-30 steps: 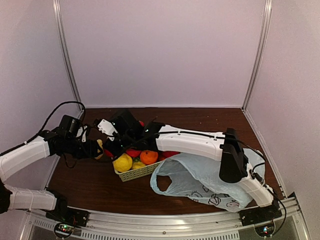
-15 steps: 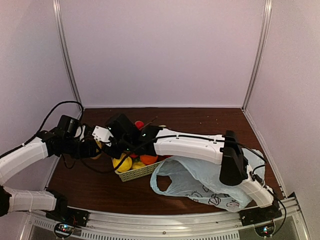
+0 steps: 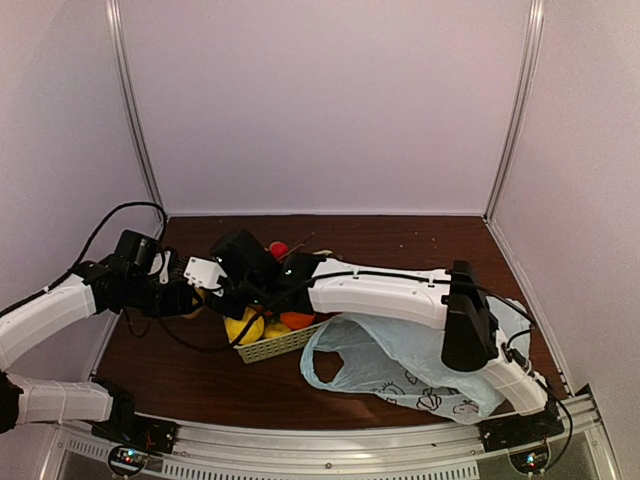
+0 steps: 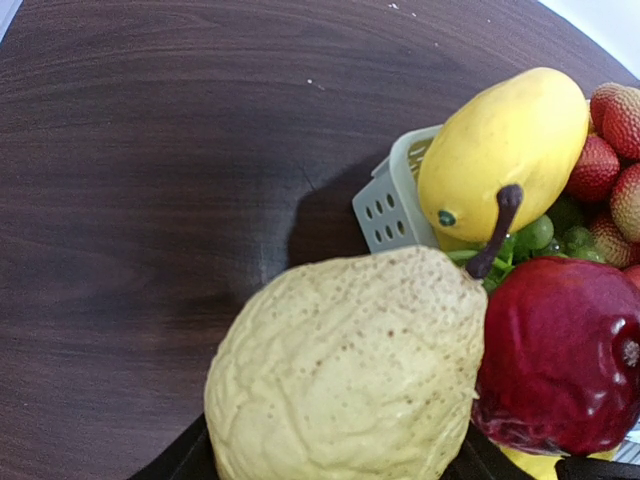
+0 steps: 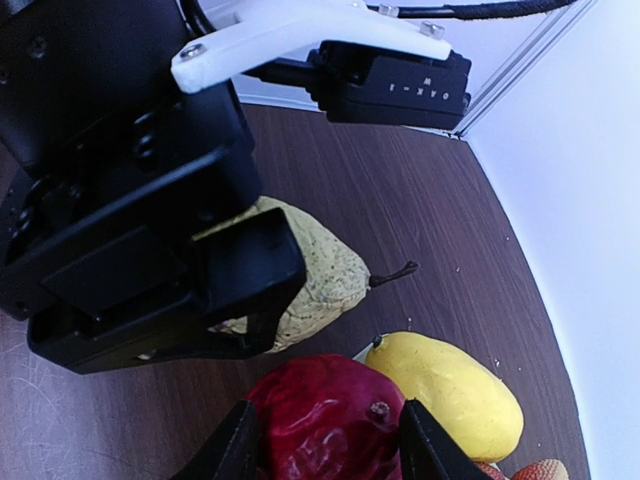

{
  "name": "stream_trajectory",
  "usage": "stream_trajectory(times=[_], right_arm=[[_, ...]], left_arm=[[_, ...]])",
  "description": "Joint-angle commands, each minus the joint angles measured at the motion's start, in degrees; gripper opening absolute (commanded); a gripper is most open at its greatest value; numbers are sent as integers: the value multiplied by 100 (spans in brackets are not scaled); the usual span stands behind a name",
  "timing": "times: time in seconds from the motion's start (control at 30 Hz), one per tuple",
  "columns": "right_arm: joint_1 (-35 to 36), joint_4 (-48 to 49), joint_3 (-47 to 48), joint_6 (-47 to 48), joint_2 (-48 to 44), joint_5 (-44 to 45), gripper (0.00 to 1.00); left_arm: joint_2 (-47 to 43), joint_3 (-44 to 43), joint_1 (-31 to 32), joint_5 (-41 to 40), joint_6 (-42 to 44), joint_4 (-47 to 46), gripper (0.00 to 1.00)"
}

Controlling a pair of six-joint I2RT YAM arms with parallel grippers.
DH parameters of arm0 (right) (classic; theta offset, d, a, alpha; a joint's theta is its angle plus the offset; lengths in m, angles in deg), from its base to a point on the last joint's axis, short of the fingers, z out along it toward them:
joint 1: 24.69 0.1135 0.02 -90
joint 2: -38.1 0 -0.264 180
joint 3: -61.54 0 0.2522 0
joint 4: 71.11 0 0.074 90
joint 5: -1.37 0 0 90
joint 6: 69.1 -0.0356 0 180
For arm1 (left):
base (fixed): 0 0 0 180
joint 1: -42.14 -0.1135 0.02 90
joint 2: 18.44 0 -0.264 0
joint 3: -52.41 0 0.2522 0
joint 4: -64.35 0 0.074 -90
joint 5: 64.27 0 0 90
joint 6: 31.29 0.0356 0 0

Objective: Untie the knot of the plastic bag and take out the fruit

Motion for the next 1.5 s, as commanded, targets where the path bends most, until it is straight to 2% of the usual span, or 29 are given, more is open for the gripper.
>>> stream_trajectory(times=[0.0, 0.43, 0.93, 1.1, 1.17, 1.2, 1.3, 1.47], right_arm=[[8, -232, -243, -84, -207, 56, 47], [80, 24, -282, 262, -530, -51, 46], [95, -84, -287, 331, -395, -50, 46], [78, 200, -558, -22, -618, 79, 53], [58, 214, -552, -165, -626, 50, 60], [43, 211, -551, -228, -622, 28, 68], [30, 218, -557, -433, -636, 32, 80], [2, 372, -696, -771, -811, -202, 87]], left_arm=[[-81, -2, -24, -9, -24, -22, 55], [-184, 59, -24, -59, -45, 32, 55], [-199, 123, -24, 18, -40, -25, 55], [-162, 149, -24, 104, 51, -45, 55], [-128, 156, -24, 290, 124, -153, 55], [-106, 149, -24, 355, 152, -194, 55], [-80, 77, -24, 263, 164, -134, 55], [-2, 68, -24, -99, -24, 59, 55]])
